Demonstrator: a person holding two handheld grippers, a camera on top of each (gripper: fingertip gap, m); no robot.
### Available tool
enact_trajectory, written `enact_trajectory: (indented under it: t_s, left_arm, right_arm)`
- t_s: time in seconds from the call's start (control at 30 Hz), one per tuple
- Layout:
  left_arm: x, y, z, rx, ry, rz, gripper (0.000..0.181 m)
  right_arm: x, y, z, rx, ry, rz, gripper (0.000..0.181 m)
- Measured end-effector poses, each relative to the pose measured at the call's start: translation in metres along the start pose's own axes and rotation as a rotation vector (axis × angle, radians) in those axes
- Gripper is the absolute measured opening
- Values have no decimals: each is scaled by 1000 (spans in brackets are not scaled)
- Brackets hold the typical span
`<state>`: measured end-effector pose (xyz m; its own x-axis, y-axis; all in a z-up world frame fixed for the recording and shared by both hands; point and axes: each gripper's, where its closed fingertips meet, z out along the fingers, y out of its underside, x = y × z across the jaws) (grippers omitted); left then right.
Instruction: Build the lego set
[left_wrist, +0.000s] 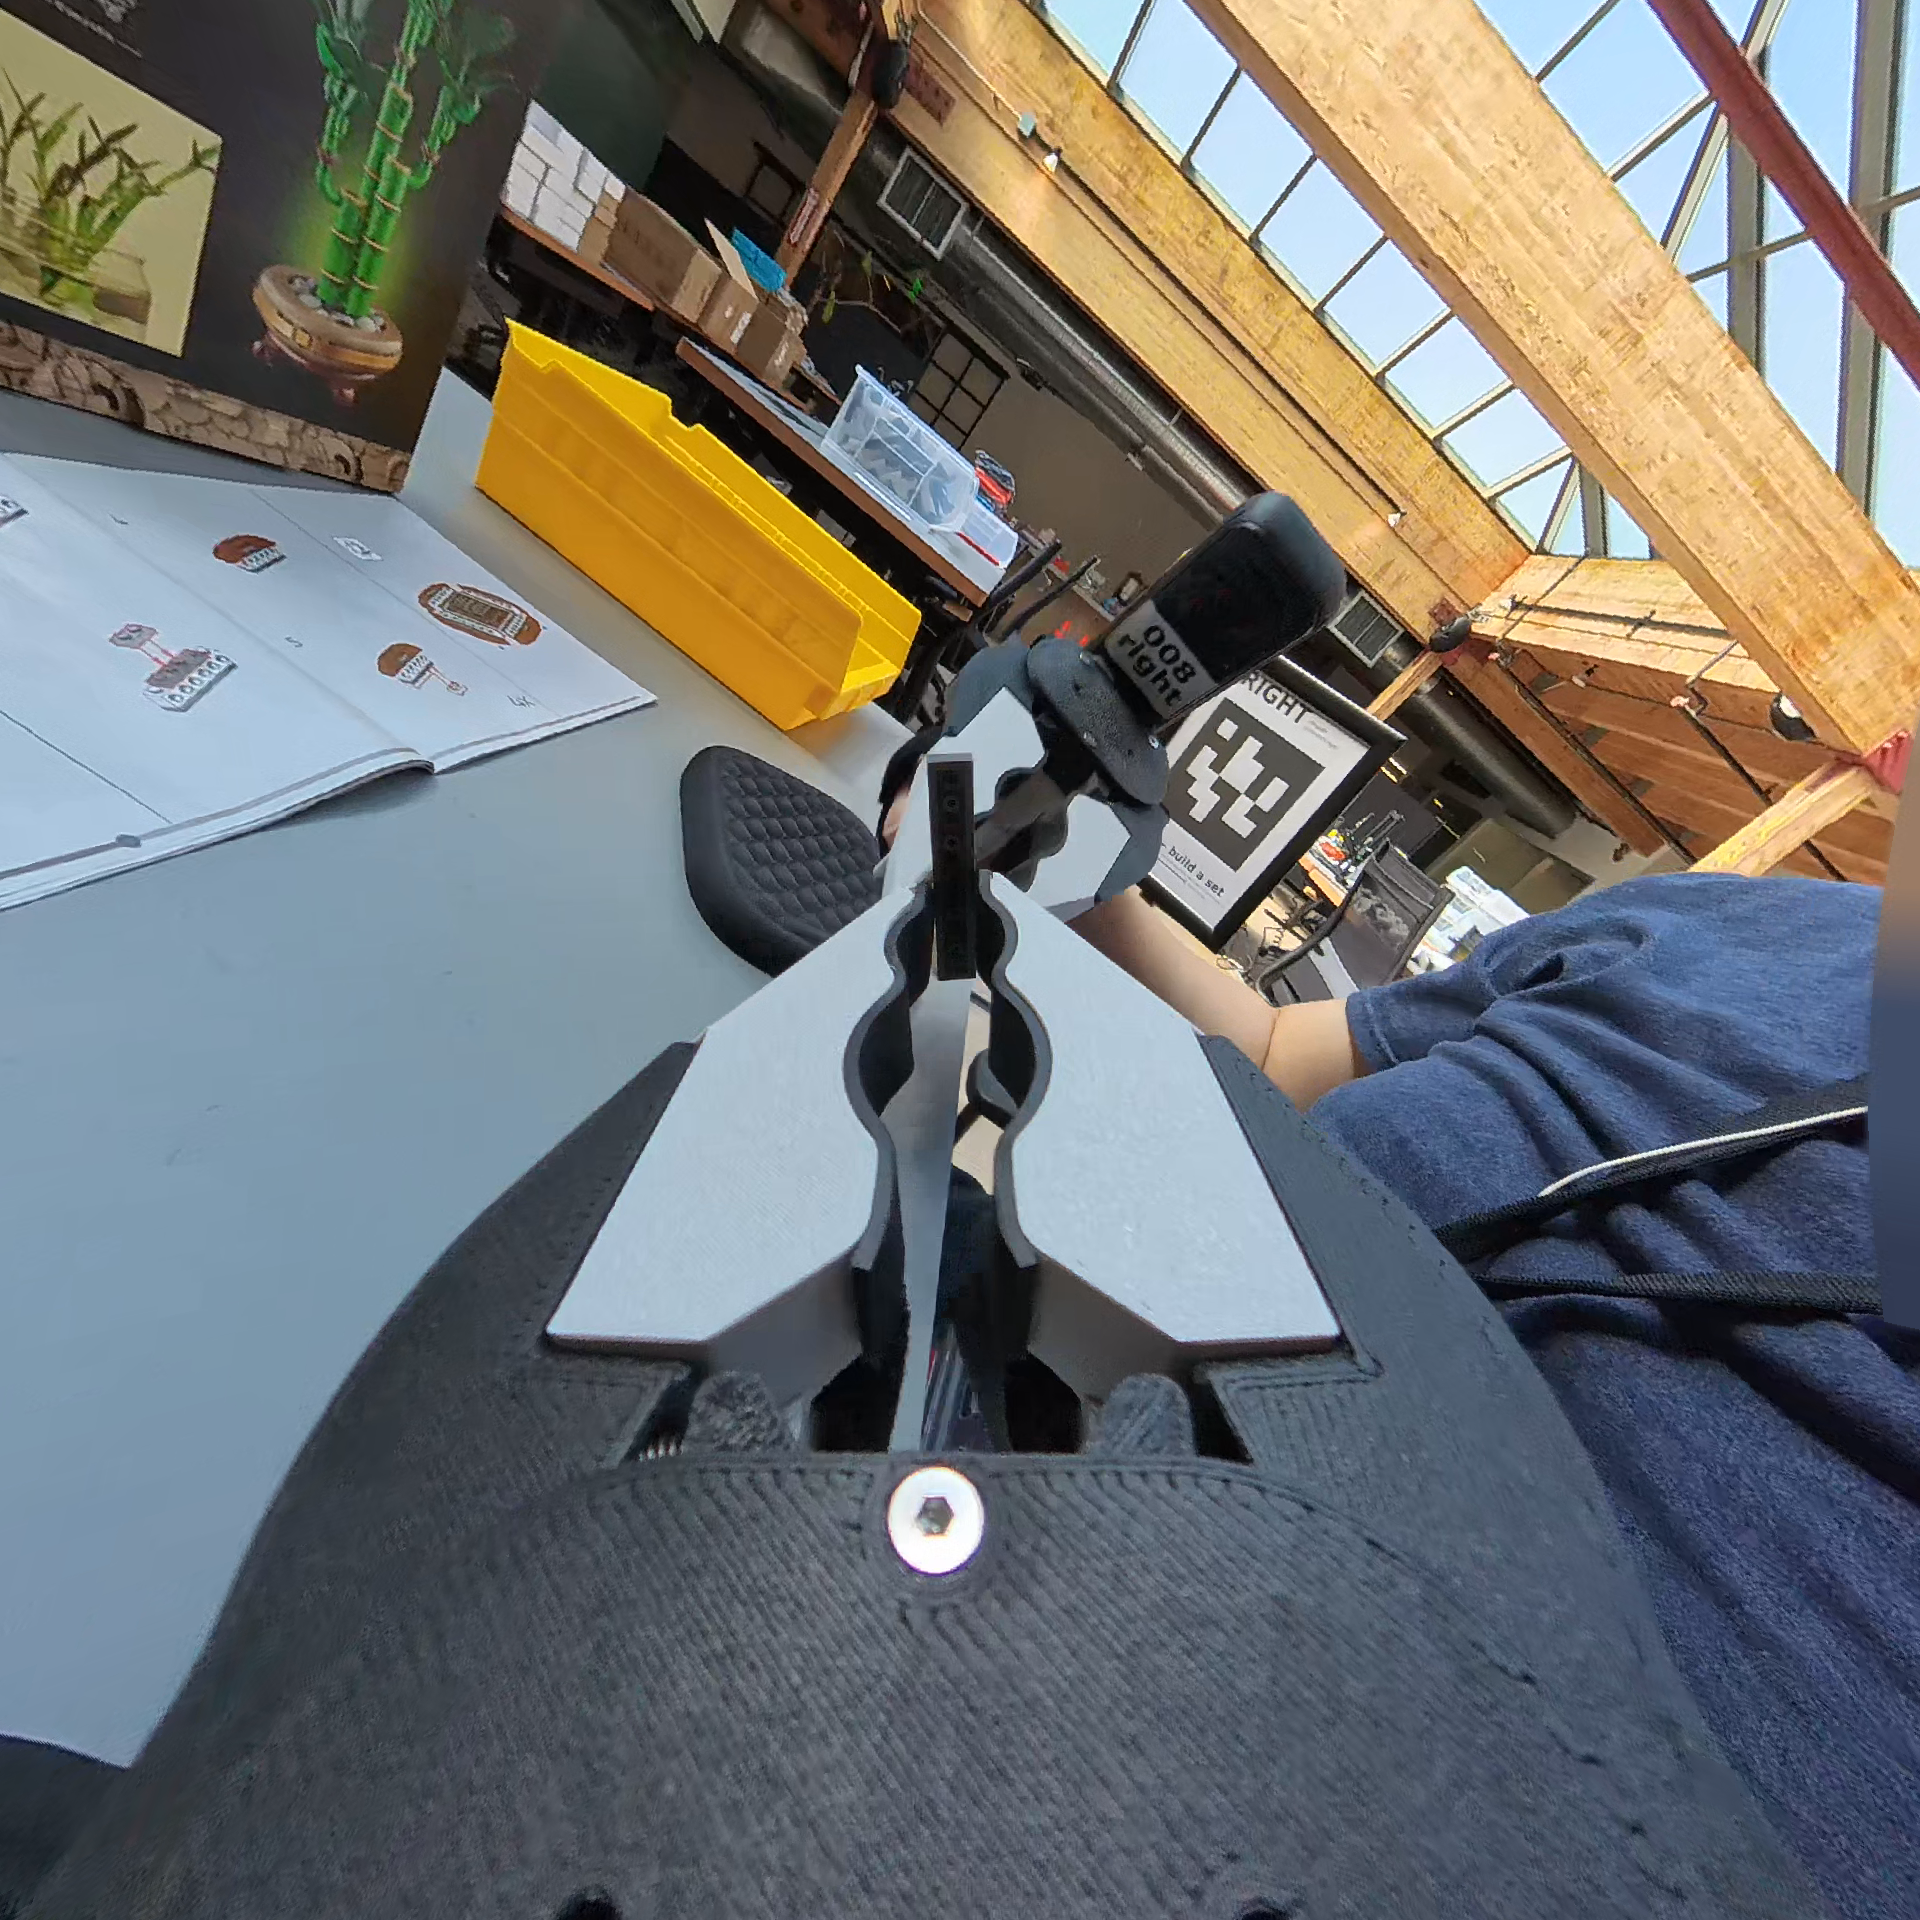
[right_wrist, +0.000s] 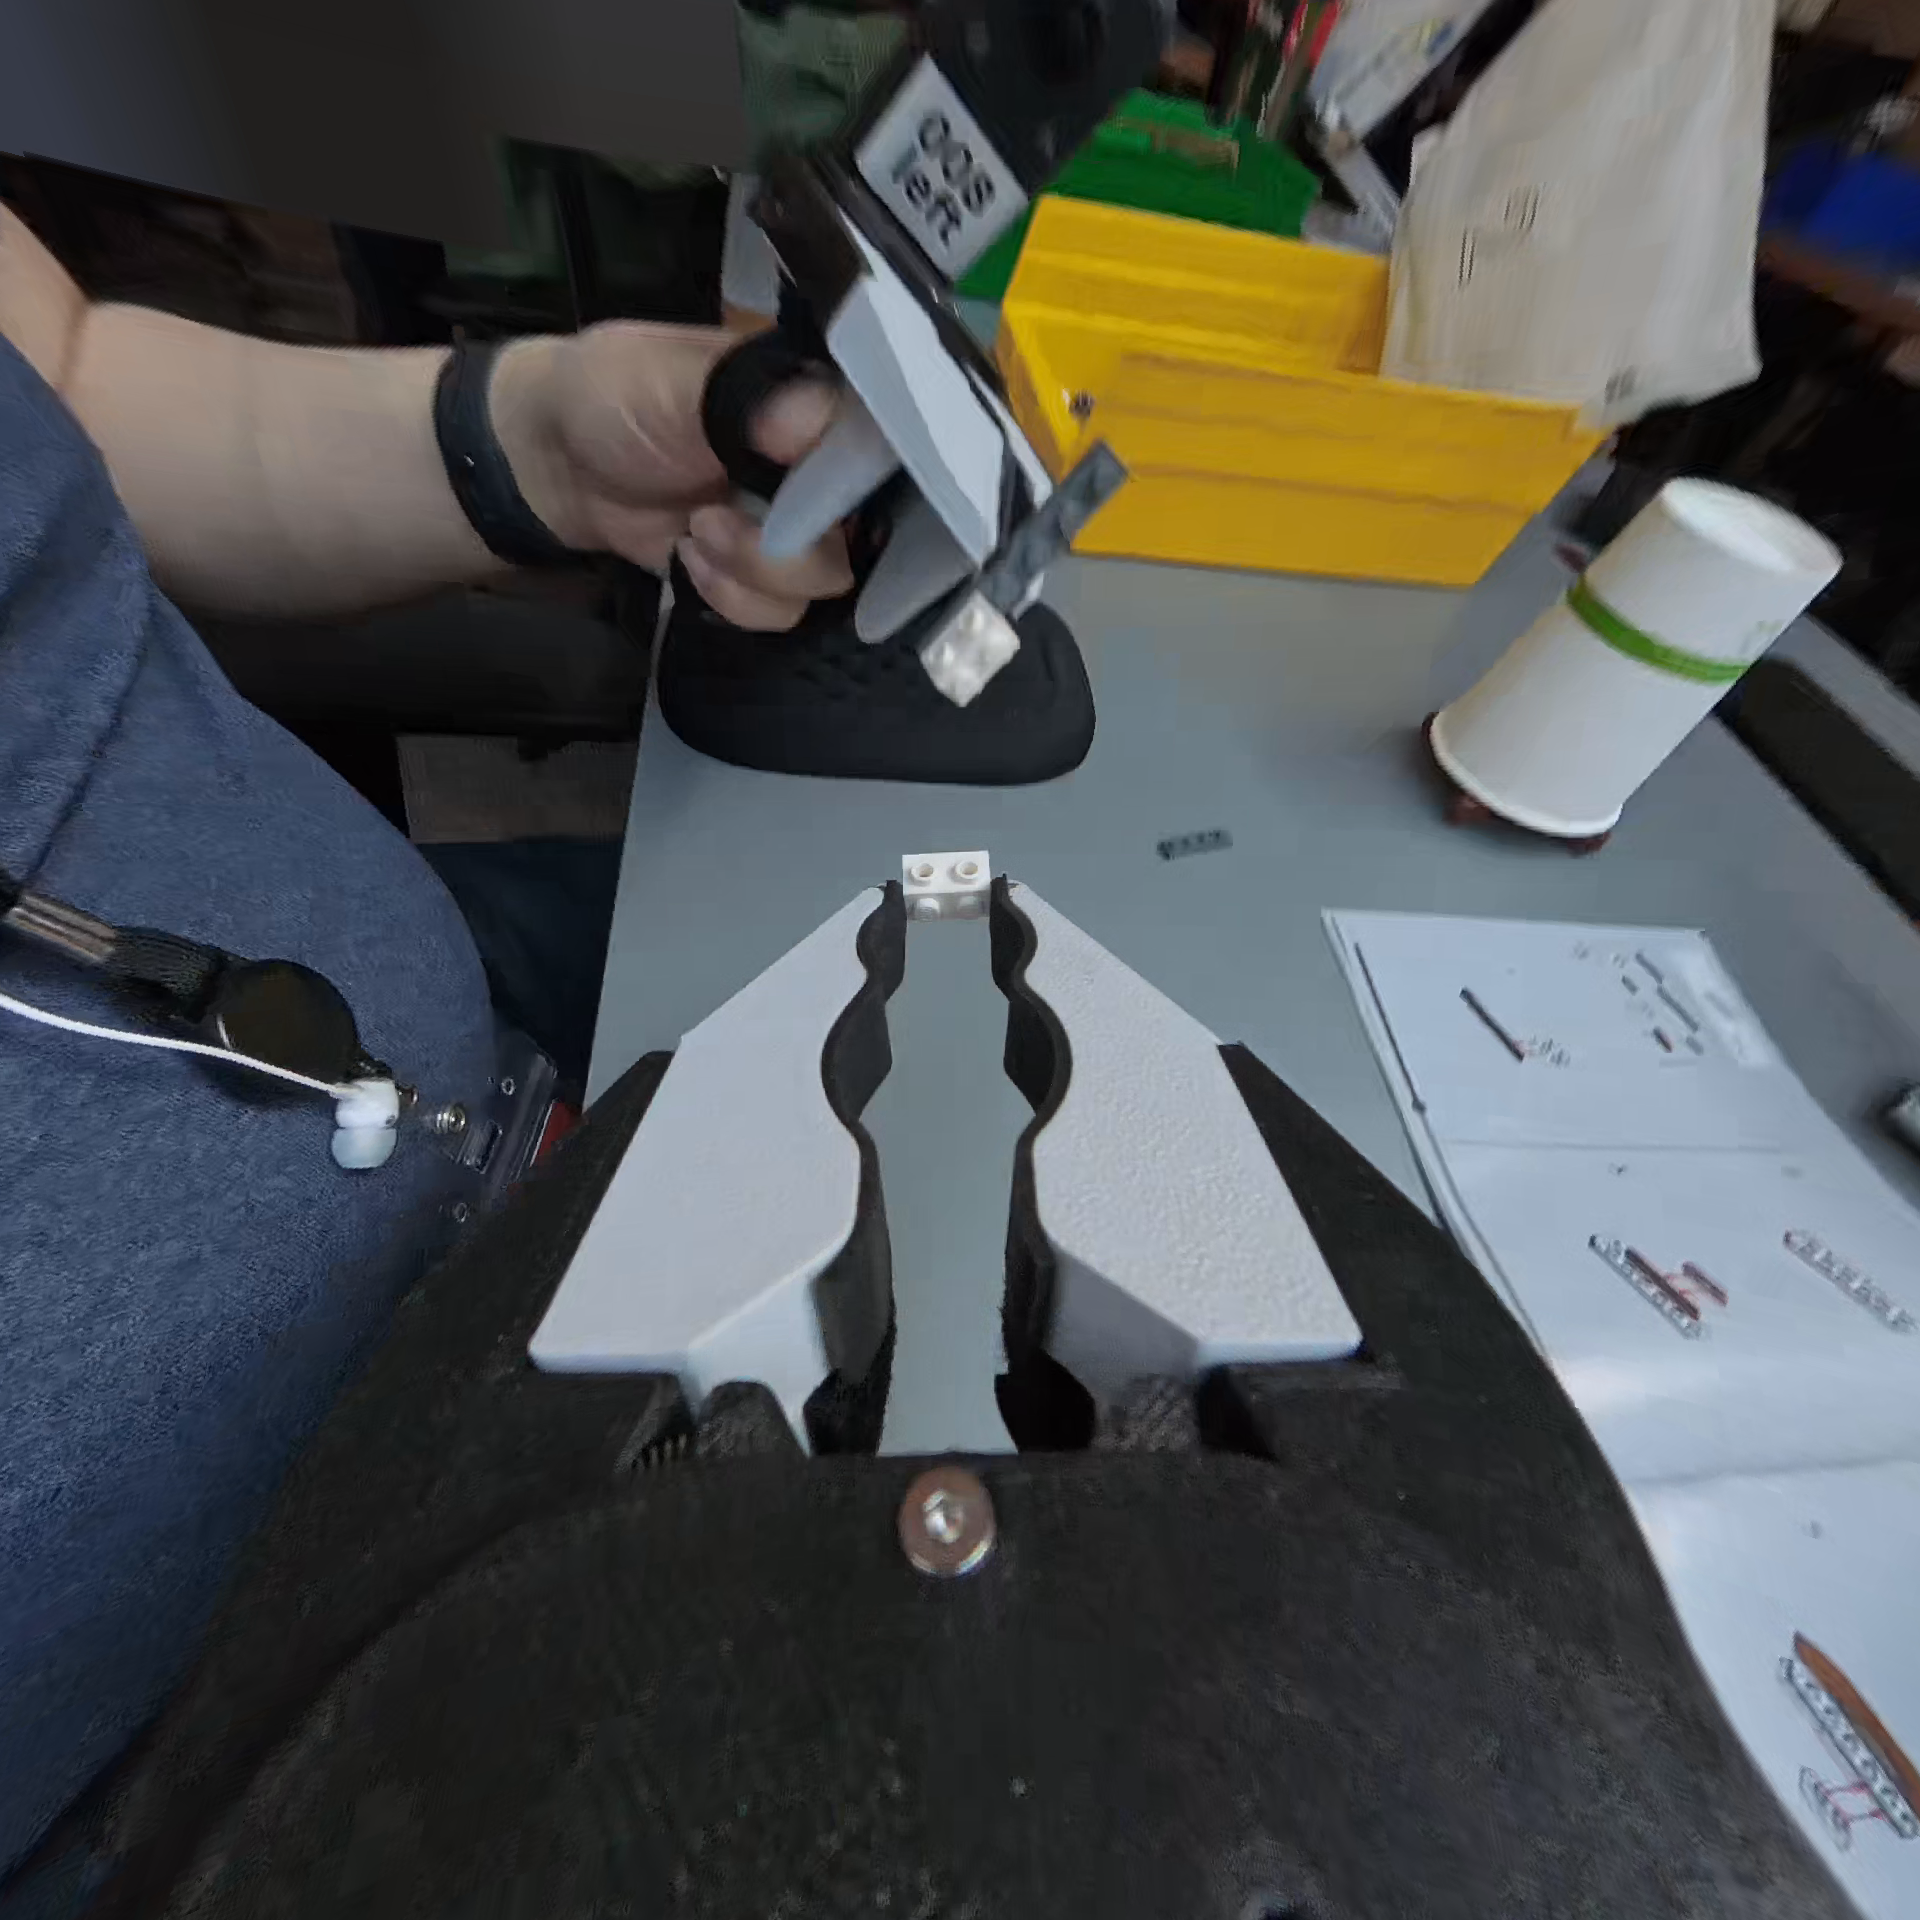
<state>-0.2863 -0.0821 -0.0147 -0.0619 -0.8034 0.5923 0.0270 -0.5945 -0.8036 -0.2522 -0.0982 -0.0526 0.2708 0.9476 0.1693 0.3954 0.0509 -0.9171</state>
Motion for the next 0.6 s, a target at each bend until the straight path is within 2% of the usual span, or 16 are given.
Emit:
enact_trajectory:
  t_s: [0.07, 0.3, 0.43, 0.6]
  left_arm:
    - [6, 7, 6, -43, 44, -60, 5]
    - [22, 20, 23, -116, 143, -222, 5]
    - [28, 26, 29, -155, 150, -256, 6]
    - [31, 27, 30, -145, 179, -266, 5]
  right_arm:
    - [3, -19, -12, 93, 50, -75, 15]
    - [-14, -32, -23, 192, 39, -160, 15]
    - [-17, -29, -22, 157, 24, -180, 15]
    - [-17, -29, -20, -11, 32, -314, 15]
